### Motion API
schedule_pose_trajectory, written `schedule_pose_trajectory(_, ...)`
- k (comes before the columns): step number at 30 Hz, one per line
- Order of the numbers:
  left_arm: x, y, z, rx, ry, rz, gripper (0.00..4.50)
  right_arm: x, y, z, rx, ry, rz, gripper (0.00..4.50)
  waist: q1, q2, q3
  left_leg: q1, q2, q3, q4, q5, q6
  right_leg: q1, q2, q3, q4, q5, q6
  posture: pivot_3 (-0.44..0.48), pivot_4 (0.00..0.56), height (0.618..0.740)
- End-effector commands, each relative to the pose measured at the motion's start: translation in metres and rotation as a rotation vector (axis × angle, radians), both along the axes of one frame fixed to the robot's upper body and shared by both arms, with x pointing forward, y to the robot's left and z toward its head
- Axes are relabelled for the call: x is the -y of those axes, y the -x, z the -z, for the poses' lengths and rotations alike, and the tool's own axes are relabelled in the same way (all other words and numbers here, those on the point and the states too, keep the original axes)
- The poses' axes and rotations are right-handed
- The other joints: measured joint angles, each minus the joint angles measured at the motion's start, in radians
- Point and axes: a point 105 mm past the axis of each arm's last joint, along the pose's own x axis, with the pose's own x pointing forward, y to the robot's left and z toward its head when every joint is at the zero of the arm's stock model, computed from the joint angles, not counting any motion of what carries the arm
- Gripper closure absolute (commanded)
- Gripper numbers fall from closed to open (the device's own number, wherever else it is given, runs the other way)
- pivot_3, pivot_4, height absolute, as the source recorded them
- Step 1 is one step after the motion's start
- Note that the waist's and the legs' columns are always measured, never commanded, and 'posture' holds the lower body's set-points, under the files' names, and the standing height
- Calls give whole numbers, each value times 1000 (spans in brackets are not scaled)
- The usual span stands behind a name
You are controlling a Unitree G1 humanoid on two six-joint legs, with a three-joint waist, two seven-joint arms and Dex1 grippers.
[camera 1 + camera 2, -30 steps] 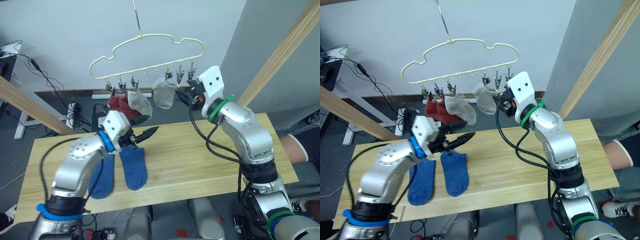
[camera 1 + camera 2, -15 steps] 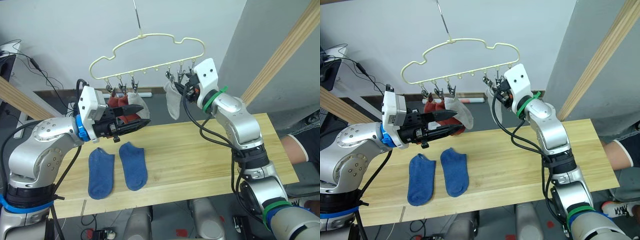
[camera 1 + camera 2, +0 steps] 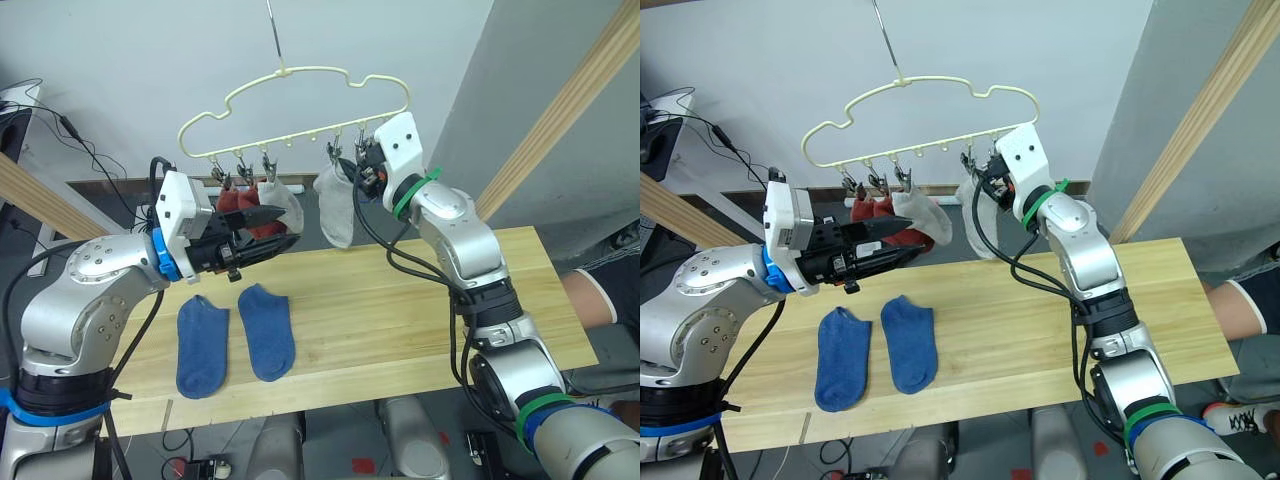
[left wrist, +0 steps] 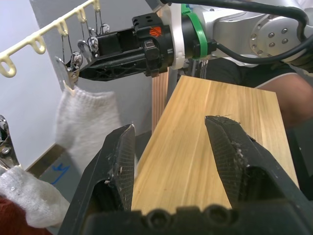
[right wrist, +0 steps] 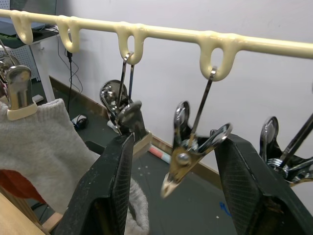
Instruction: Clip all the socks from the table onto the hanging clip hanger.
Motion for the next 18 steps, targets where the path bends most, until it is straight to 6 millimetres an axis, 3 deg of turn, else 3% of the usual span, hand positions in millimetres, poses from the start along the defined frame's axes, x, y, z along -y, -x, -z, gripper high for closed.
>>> schedule_pose_trajectory(1,0,1,-9,49,5,-5,1970,-4,4,-19,75,-18,-12,1945,0,0,0,0,0,0,0,0,0,0,0,0,0,0,0,-154,303,740)
schedule_pose_trajectory(18,4,0,-11,56,14,-25,1970,-10,2,-24,103,-20,-11,1945,0,0,0,0,0,0,0,0,0,0,0,0,0,0,0,-148,297,740)
